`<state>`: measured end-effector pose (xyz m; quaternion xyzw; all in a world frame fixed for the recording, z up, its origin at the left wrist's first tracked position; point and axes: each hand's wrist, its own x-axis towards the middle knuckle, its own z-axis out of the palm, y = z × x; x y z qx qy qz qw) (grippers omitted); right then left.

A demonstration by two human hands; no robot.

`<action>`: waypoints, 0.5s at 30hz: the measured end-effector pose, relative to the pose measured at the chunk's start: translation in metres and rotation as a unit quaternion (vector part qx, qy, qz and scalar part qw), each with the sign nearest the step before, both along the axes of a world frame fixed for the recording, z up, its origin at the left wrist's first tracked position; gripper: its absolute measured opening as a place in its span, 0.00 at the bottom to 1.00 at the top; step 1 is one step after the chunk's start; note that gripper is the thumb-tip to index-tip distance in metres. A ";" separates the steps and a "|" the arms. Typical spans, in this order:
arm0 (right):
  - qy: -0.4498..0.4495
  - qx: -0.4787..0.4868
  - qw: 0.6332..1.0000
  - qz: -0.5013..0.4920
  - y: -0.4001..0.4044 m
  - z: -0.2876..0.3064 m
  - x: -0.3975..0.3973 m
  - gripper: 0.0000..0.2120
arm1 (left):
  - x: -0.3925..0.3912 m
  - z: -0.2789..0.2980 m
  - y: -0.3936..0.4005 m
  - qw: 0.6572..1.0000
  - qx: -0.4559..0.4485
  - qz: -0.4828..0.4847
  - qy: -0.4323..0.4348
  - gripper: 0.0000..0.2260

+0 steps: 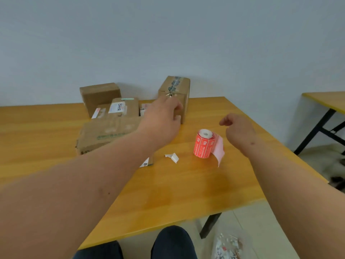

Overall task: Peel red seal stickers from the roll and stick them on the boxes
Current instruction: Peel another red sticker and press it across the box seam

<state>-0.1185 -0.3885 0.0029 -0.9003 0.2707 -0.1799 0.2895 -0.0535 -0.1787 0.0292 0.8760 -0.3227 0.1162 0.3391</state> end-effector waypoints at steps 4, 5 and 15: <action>0.053 -0.042 0.990 0.124 -0.018 -0.014 -0.008 0.23 | -0.007 -0.017 -0.029 0.998 0.044 -0.041 0.028 0.12; 0.058 -0.052 0.986 0.146 -0.020 -0.015 -0.008 0.23 | -0.008 -0.021 -0.035 0.997 0.053 -0.047 0.031 0.12; 0.102 -0.166 0.961 0.194 -0.029 -0.033 -0.005 0.04 | -0.001 -0.049 -0.058 0.990 0.112 -0.079 0.044 0.11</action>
